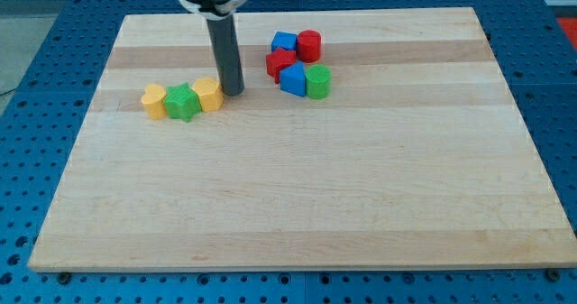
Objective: Slide the green star to the group of blocks
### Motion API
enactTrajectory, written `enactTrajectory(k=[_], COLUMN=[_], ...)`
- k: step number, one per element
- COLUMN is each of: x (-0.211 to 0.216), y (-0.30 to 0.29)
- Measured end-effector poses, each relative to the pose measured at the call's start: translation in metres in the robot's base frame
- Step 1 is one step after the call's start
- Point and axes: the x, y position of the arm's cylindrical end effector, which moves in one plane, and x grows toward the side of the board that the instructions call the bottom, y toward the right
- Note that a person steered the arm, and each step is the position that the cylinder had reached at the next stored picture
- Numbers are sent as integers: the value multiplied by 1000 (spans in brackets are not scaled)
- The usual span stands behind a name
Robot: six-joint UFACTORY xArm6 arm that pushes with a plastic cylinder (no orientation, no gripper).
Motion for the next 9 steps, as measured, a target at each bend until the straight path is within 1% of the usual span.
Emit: enactTrajectory(k=[1, 2, 3, 4, 5, 6, 7, 8, 9], x=[-24, -35, -18, 16, 58, 89, 89, 104, 132], y=[-26, -72, -106, -88, -37, -1, -11, -34, -39])
